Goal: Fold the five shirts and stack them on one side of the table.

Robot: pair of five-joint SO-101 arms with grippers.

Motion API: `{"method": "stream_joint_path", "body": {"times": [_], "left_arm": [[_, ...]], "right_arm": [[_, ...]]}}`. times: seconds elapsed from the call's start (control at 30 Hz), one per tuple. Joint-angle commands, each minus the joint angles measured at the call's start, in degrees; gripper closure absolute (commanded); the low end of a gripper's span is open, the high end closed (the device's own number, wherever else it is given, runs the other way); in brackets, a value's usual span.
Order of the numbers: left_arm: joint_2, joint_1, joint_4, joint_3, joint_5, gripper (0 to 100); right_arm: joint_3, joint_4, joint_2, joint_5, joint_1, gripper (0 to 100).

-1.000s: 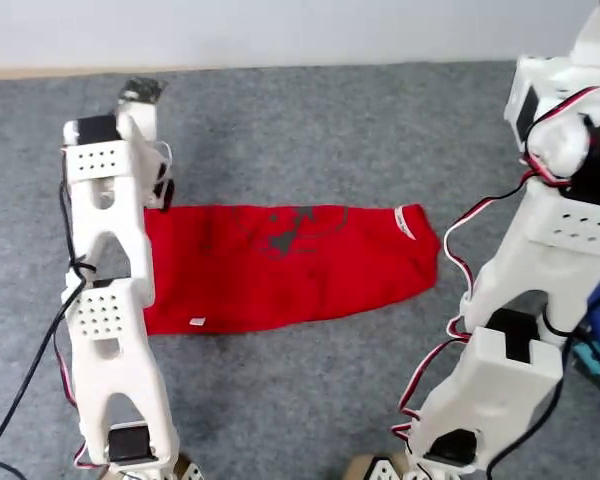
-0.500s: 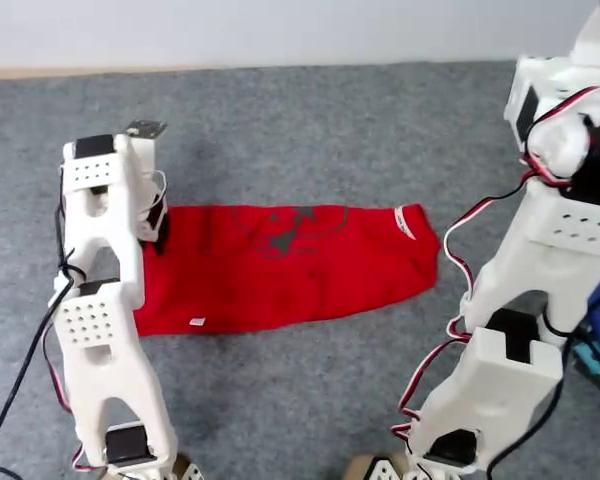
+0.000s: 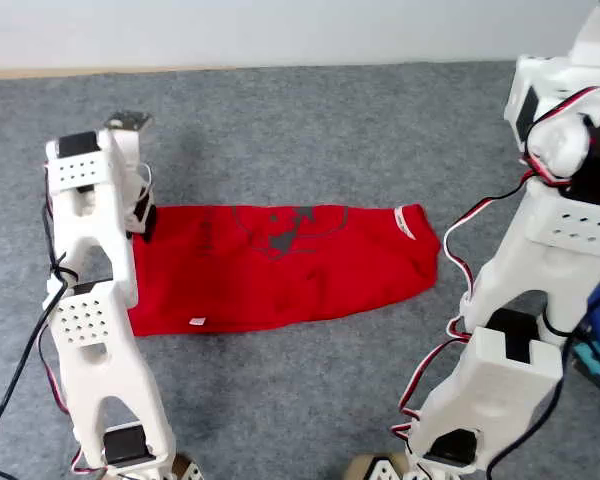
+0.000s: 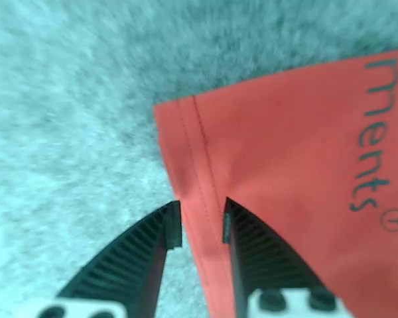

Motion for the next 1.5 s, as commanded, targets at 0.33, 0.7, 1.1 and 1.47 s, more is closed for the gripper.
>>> {"method": "stream_joint_path", "body": {"times": [0.33, 0.7, 1.1, 1.47], "left_arm": [[-22.51, 0.62, 2.29, 17.98, -0.26, 87], [-25.85, 0.53, 1.41, 33.01, -2.90, 80], [-18.99, -1.23, -3.69, 31.60, -2.90, 77], [-11.52, -4.04, -3.25, 23.96, -2.73, 75]], "right_arm": [[-2.73, 2.33, -2.86, 0.62, 1.27, 98.8], [-2.37, 2.33, -2.86, 0.62, 4.97, 98.8], [-2.73, 2.42, -2.95, 0.70, 5.49, 98.8], [-2.55, 2.42, -2.95, 0.70, 5.41, 98.8]]}}
